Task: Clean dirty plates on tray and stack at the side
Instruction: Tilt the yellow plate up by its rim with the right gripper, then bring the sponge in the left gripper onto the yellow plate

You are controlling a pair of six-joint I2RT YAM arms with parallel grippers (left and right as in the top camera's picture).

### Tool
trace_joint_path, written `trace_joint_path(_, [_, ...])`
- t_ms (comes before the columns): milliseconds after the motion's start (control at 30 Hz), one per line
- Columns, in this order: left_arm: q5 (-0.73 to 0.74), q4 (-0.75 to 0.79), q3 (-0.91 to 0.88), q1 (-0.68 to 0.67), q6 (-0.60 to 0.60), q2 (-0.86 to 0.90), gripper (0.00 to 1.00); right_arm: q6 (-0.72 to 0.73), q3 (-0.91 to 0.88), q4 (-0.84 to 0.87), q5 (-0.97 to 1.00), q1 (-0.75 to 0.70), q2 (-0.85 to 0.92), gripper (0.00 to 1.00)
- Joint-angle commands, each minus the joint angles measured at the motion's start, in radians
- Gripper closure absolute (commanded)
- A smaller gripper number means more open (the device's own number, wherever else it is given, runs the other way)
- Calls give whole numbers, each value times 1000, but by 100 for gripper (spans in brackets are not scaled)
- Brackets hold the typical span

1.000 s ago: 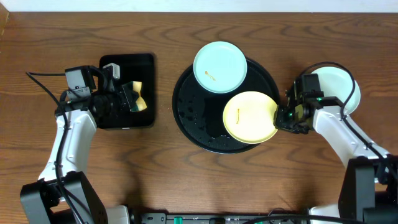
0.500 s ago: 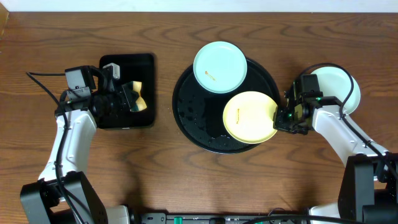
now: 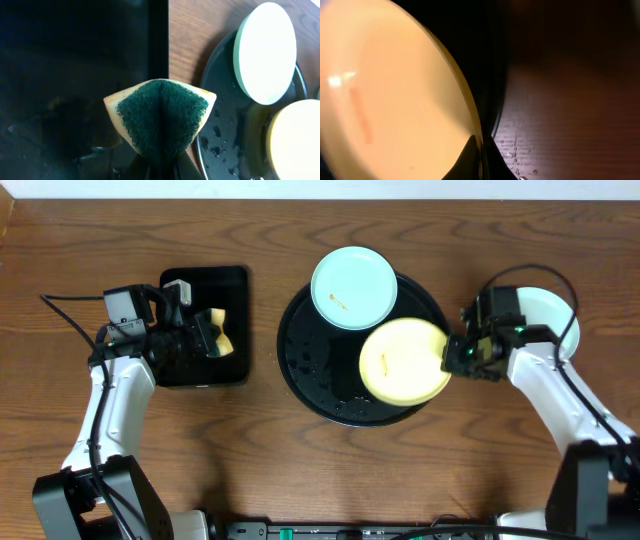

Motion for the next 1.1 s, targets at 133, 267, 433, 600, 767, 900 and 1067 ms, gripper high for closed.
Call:
trace_joint_path(133, [-120, 33, -2, -35, 50, -16, 92, 5, 26, -33, 236, 112, -93, 99])
trace_joint_path(267, [-374, 127, -2, -98, 65, -19, 92, 40, 6, -19, 393, 196, -92, 99])
trace_joint_path(433, [-399, 166, -2, -190, 65, -93, 92, 63, 6, 2, 567, 296, -92, 99])
trace_joint_path(600, [-469, 202, -2, -245, 65, -164, 92, 99, 6, 2, 790, 406, -92, 99])
trace_joint_path(767, [-481, 158, -2, -246, 37, -182, 92, 144, 6, 0, 974, 518, -92, 99])
trace_joint_path(900, [-481, 133, -2, -246, 31, -182, 92, 172, 6, 1, 1042, 566, -92, 99])
trace_joint_path(1067, [-480, 177, -2, -246, 4, -192, 92, 193, 7, -7, 997, 549, -99, 99])
